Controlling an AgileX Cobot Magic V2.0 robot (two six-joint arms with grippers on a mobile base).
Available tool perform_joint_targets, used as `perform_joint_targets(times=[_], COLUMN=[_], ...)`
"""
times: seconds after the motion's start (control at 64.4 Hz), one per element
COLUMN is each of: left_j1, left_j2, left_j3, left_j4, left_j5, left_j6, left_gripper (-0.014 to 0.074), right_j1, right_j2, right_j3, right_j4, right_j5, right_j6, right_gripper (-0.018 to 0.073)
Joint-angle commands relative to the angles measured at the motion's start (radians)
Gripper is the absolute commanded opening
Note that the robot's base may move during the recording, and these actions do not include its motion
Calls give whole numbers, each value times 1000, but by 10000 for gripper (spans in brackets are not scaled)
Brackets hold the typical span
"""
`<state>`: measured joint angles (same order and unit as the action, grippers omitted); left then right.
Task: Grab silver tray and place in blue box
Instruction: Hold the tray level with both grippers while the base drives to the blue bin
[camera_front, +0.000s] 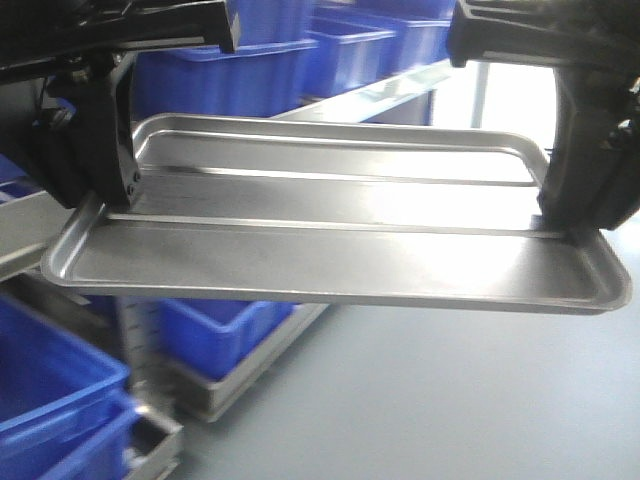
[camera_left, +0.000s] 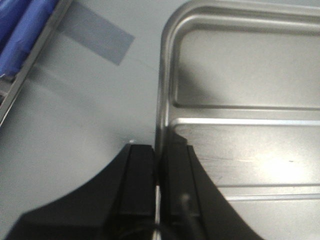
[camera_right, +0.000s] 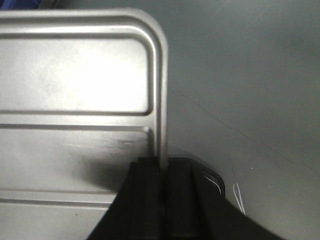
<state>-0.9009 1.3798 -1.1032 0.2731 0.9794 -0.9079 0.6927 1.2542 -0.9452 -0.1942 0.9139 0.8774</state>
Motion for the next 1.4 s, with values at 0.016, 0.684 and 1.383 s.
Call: perform_joint_targets(times=[0.016,0.684,1.383], left_j1=[-15,-15,-15], left_j2=[-36,-36,-36], left_j3=[-30,-30,-30], left_j4=[-17,-17,-19], left_j5=[-71,-71,-71], left_j6=[-9,-9,-9], left_gripper=[-15,-15,-15], right_j1=[6,6,6], right_j2=[-32,-32,-32], right_j3=[-30,-30,-30], right_j4=[9,9,9], right_j5=[-72,-72,-72], right_j6=[2,2,2], right_gripper=[59,59,59])
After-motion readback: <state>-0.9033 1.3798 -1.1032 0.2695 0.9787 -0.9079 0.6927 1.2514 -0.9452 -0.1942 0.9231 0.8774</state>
